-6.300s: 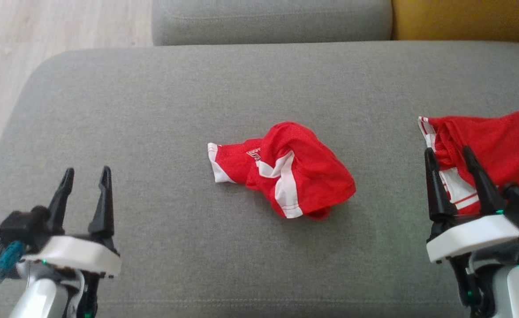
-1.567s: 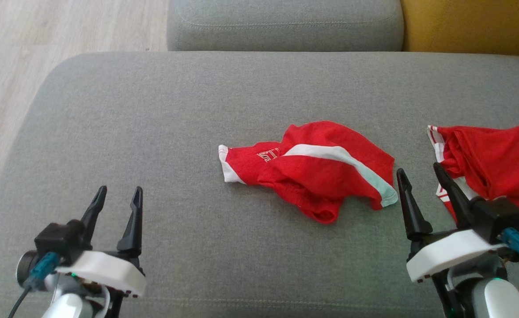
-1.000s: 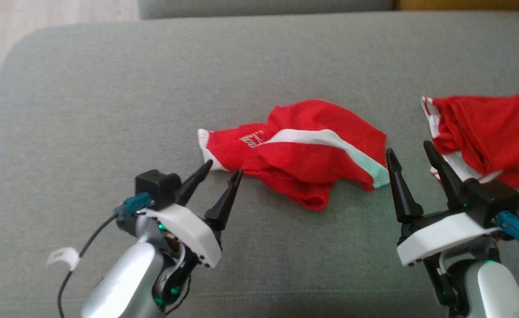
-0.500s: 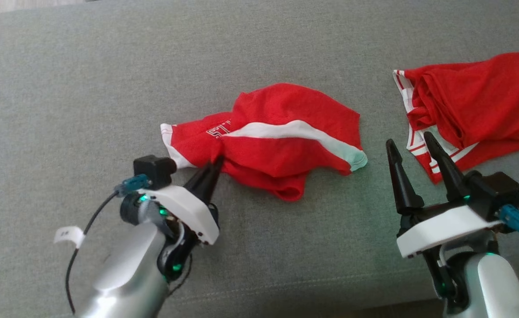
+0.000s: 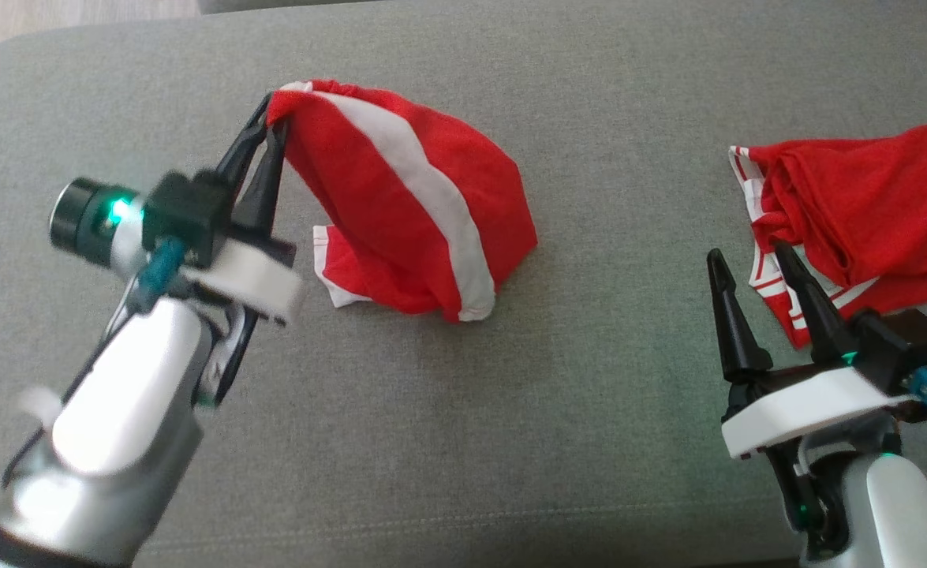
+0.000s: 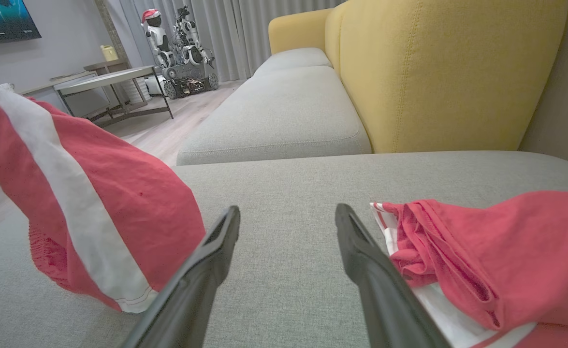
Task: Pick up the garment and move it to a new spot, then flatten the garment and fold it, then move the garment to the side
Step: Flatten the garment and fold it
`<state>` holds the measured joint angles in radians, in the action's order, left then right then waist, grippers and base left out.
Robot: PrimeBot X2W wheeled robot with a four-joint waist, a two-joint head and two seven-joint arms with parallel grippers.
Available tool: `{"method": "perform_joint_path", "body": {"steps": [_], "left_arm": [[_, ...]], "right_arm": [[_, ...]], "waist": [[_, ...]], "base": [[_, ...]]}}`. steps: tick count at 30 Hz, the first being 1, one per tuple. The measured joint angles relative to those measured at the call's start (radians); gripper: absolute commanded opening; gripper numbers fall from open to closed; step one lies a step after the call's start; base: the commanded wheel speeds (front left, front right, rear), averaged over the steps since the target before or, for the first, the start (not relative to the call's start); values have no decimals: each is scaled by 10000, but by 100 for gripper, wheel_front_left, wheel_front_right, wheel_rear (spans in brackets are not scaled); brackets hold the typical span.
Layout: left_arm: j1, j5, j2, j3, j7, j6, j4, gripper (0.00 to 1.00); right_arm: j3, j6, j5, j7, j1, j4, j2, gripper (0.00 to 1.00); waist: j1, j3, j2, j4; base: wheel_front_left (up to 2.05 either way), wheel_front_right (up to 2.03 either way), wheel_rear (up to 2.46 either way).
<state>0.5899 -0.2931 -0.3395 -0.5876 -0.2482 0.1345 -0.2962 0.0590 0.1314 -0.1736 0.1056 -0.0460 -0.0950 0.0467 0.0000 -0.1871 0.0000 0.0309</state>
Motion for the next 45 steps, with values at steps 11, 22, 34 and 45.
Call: {"method": "perform_joint_path", "body": {"steps": [11,22,34,45], "left_arm": [[-3487,-295,-171,-815,113,313,-759,0],[-3564,-1392,663,117,-2,-391,-525,100],[-4758,-2077,466,2205,-12,-270,1338,100],[-5779,-2380,-280,2525,848,113,2343,100]], "right_arm": [[-82,0,-115,63,195,-4,0,100],[-199,0,-111,182,184,-71,0,100],[-382,0,-4,360,422,-188,0,100],[-403,0,127,585,1004,-343,-4,100]], "waist": [[0,-196,0,-23],[0,-50,0,-377],[0,801,0,-760],[0,1568,0,-838]], "base": [[0,0,0],[0,0,0],[0,0,0],[0,0,0]]}}
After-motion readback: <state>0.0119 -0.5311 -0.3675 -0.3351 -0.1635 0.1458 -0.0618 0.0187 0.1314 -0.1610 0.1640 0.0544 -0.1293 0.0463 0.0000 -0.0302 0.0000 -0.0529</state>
